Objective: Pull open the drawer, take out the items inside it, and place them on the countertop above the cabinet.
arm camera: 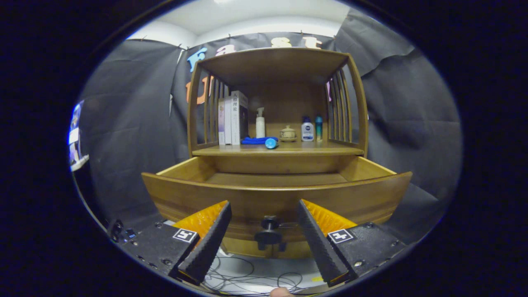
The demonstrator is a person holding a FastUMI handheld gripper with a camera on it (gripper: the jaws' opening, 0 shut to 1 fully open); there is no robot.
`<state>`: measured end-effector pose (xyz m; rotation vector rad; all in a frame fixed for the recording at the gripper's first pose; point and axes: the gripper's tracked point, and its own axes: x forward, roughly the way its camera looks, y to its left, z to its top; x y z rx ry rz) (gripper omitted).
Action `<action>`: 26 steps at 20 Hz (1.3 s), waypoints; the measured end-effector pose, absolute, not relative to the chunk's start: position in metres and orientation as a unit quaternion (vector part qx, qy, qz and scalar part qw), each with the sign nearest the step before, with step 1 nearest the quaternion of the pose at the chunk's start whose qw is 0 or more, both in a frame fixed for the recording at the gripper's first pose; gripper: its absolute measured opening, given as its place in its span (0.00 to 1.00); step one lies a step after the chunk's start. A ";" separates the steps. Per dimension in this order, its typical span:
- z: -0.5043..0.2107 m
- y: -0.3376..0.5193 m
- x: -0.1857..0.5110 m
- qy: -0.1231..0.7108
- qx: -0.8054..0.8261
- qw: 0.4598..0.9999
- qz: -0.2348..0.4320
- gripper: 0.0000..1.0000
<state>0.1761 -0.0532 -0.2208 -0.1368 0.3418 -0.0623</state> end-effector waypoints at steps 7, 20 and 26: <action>-0.225 -0.055 0.192 0.147 -0.075 0.983 -0.081 1.00; -0.224 -0.064 0.277 0.148 -0.053 0.984 -0.083 1.00; -0.232 -0.070 0.325 0.162 -0.059 0.981 -0.086 1.00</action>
